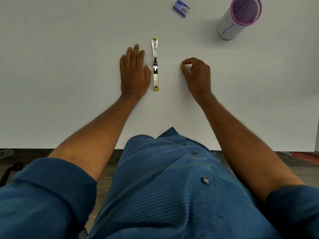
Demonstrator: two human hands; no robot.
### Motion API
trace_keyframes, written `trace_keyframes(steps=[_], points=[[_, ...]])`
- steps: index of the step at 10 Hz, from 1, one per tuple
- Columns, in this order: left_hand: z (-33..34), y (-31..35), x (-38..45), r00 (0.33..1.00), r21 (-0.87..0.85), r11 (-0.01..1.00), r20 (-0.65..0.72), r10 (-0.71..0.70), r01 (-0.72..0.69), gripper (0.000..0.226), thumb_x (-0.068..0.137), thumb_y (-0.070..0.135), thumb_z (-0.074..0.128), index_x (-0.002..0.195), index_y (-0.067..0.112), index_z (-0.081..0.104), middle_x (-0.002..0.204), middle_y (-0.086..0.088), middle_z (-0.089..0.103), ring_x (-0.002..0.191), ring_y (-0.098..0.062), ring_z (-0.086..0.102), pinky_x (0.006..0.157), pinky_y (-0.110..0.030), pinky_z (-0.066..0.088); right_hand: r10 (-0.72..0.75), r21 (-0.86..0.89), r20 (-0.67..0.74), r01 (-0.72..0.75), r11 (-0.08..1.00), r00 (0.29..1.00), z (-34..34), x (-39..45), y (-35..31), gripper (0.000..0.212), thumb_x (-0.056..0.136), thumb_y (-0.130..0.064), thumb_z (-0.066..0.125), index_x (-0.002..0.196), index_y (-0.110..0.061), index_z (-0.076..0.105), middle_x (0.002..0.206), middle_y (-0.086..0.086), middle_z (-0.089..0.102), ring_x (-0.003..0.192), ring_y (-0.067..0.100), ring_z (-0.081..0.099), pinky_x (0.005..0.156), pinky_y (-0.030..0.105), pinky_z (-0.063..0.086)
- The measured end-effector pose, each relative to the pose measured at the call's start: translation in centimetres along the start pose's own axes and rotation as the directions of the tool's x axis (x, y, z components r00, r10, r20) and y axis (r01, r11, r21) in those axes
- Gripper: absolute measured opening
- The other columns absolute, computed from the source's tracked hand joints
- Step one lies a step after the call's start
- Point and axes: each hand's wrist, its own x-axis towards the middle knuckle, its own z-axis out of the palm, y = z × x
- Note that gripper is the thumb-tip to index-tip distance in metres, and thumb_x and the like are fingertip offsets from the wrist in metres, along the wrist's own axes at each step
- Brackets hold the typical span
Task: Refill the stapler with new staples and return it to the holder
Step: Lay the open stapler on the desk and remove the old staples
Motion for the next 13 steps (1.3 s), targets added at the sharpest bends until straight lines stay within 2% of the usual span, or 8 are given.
trace_keyframes(steps=[2, 6, 8, 9, 10, 11, 12, 13], points=[[0.1, 0.0, 0.0, 1.000, -0.001, 1.000, -0.013, -0.005, 0.005, 0.054, 0.098, 0.028, 0.035, 0.149, 0.013, 0.044, 0.164, -0.008, 0.033, 0.153, -0.030, 0.029, 0.125, -0.048, 0.022, -0.082, -0.134, 0.021, 0.084, 0.987, 0.996, 0.3, 0.4, 0.0, 0.019, 0.092, -0.035, 0.063, 0.104, -0.025, 0.074, 0.106, -0.002, 0.070, 0.099, 0.016, 0.064, 0.084, 0.032, 0.051], [0.2, 0.0, 0.0, 1.000, -0.004, 1.000, -0.027, 0.002, -0.002, 0.053, 0.098, 0.028, 0.035, 0.148, 0.013, 0.044, 0.164, -0.008, 0.034, 0.152, -0.030, 0.029, 0.125, -0.048, 0.022, -0.172, -0.360, 0.047, 0.177, 0.916, 0.984, 0.7, 0.9, -0.9, 0.017, 0.095, -0.026, 0.056, 0.100, -0.016, 0.069, 0.103, 0.005, 0.068, 0.095, 0.022, 0.063, 0.078, 0.036, 0.051], [0.2, 0.0, 0.1, 1.000, -0.017, 1.000, -0.020, 0.004, -0.004, 0.053, 0.098, 0.028, 0.034, 0.148, 0.013, 0.044, 0.164, -0.008, 0.033, 0.153, -0.030, 0.029, 0.125, -0.048, 0.022, 0.061, 0.052, 0.058, -0.064, 0.997, 0.996, 0.0, 1.2, -1.3, 0.012, 0.087, -0.023, 0.064, 0.086, -0.015, 0.073, 0.077, -0.008, 0.069, 0.071, 0.005, 0.060, 0.070, 0.025, 0.051], [0.1, 0.0, 0.1, 1.000, -0.024, 1.000, -0.012, 0.006, -0.006, 0.053, 0.098, 0.028, 0.035, 0.149, 0.013, 0.044, 0.164, -0.008, 0.033, 0.153, -0.030, 0.028, 0.125, -0.048, 0.022, 0.194, 0.234, 0.075, -0.206, 0.950, 0.978, -0.5, 1.2, -1.5, 0.010, 0.085, -0.022, 0.065, 0.081, -0.018, 0.073, 0.068, -0.012, 0.064, 0.063, 0.002, 0.056, 0.062, 0.021, 0.048], [-0.1, 0.0, 0.0, 1.000, -0.101, 0.995, -0.016, 0.000, -0.001, 0.051, 0.100, 0.025, 0.036, 0.148, 0.013, 0.045, 0.164, -0.006, 0.033, 0.153, -0.028, 0.027, 0.126, -0.046, 0.019, 0.325, 0.519, 0.198, -0.380, 0.766, 0.925, -1.6, 1.1, -1.7, 0.010, 0.090, -0.016, 0.065, 0.079, -0.014, 0.064, 0.065, -0.005, 0.055, 0.057, 0.010, 0.046, 0.055, 0.023, 0.039], [-0.4, 0.2, 0.2, 0.997, -0.256, 0.966, -0.045, -0.056, 0.043, 0.046, 0.101, 0.021, 0.038, 0.145, 0.012, 0.050, 0.160, -0.004, 0.040, 0.151, -0.025, 0.031, 0.126, -0.043, 0.019, 0.358, 0.616, 0.278, -0.452, 0.645, 0.891, -2.8, 1.5, -2.1, 0.011, 0.092, -0.012, 0.061, 0.081, -0.011, 0.059, 0.068, -0.001, 0.051, 0.059, 0.012, 0.043, 0.058, 0.024, 0.040], [-1.5, 1.2, 1.0, 0.963, -0.548, 0.818, -0.076, -0.257, 0.175, 0.042, 0.101, 0.017, 0.041, 0.140, 0.009, 0.055, 0.148, -0.004, 0.055, 0.141, -0.023, 0.045, 0.121, -0.041, 0.030, 0.361, 0.668, 0.333, -0.488, 0.561, 0.871, -5.2, 2.0, -3.1, 0.012, 0.091, -0.009, 0.057, 0.079, -0.010, 0.056, 0.073, 0.003, 0.055, 0.062, 0.013, 0.049, 0.064, 0.025, 0.045], [-2.6, 2.7, 1.9, 0.933, -0.630, 0.742, -0.075, -0.352, 0.230, 0.042, 0.100, 0.020, 0.041, 0.139, 0.011, 0.056, 0.143, -0.001, 0.059, 0.134, -0.020, 0.049, 0.117, -0.039, 0.034, 0.340, 0.668, 0.307, -0.456, 0.588, 0.889, -7.2, 2.5, -3.8, 0.013, 0.091, -0.007, 0.056, 0.079, -0.009, 0.059, 0.076, 0.005, 0.059, 0.066, 0.014, 0.054, 0.068, 0.025, 0.050]])
